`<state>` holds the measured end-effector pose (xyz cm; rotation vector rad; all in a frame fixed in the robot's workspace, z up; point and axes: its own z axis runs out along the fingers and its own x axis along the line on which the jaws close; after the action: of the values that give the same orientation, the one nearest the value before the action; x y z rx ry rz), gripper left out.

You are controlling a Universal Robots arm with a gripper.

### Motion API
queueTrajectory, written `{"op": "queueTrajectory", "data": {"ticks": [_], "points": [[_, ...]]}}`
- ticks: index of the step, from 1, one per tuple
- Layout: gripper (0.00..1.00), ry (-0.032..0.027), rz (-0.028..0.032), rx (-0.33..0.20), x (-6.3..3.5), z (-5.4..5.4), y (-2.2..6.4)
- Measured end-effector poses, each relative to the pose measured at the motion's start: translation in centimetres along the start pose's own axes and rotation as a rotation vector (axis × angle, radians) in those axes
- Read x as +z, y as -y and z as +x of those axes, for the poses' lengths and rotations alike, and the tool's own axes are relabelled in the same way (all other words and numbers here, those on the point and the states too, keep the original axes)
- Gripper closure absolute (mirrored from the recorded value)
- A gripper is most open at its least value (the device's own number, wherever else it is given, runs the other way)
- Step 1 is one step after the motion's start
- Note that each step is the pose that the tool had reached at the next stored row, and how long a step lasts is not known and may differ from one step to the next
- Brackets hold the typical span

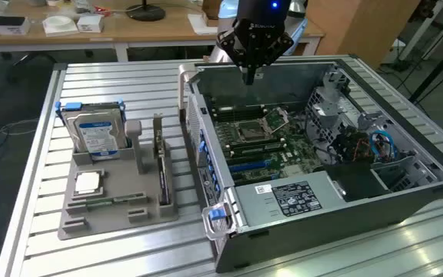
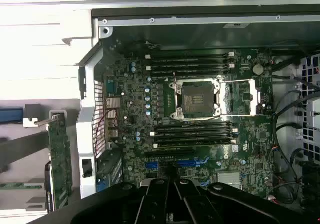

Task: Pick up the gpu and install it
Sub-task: 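Reach for the gpu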

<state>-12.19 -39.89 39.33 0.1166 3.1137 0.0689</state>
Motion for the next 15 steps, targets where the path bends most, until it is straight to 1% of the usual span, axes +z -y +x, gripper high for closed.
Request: {"op": "queueTrajectory", "data": {"ticks": [15], "points": [[0.89, -0.0001, 0.0, 0.0, 0.0, 0.01, 0.0]]}}
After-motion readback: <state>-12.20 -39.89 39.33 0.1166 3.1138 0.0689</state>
